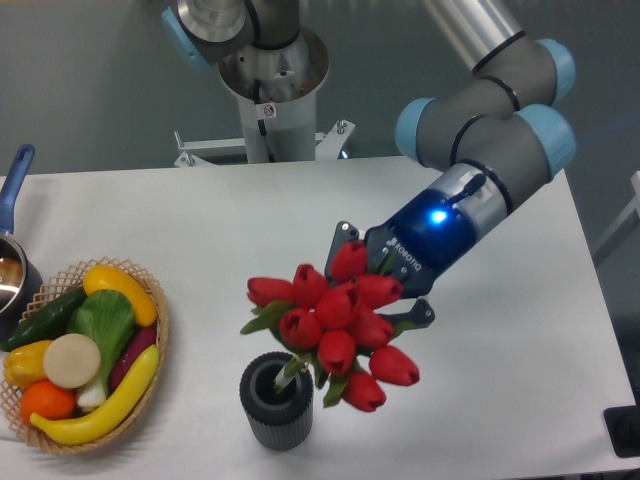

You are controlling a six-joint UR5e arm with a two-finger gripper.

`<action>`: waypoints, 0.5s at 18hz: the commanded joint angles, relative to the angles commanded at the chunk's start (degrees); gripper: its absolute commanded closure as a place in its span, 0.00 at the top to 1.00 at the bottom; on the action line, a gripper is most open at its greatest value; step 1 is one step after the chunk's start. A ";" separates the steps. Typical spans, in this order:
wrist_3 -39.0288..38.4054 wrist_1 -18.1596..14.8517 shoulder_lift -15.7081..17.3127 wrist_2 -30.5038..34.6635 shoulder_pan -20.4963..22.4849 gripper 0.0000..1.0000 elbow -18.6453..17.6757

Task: Pick up the flowers from the vase
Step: 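Lift the gripped tulips straight up out of the grey vase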

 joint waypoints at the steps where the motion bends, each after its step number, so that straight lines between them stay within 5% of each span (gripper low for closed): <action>1: 0.00 0.00 0.00 -0.62 0.18 0.06 0.18; 9: 1.05 0.09 0.09 -2.47 3.51 0.07 -0.43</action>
